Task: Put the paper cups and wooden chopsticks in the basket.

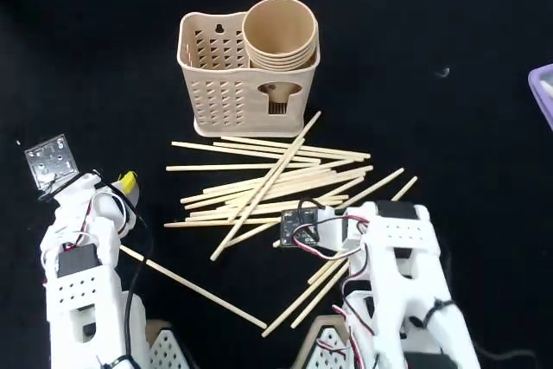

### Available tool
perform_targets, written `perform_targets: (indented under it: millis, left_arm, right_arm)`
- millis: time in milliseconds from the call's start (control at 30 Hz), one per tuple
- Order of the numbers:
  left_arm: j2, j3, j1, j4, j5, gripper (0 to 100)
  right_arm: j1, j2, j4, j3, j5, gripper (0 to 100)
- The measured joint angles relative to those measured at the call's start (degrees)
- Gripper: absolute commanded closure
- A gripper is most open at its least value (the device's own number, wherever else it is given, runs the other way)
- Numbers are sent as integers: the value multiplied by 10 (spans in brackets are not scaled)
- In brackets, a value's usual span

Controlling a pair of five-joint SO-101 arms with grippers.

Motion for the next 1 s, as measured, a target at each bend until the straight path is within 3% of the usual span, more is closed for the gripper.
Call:
perform_targets:
  millis: [167, 367, 533, 833, 1000]
  left_arm:
    - [0, 0, 0, 0, 0, 748]
    - [0, 0, 0, 0, 0, 748]
    - [0, 0, 0, 0, 0, 748]
    - [0, 0, 0, 0, 0, 748]
    - [0, 0, 0, 0, 0, 748]
  right_arm:
    - [0, 45, -32, -7, 0, 746]
    - [-1, 53, -47, -25, -8, 985]
    - [-3, 48, -55, -30, -47, 986]
    - [-2, -41, -49, -17, -55, 988]
    - [-4, -88, -48, -31, -110, 988]
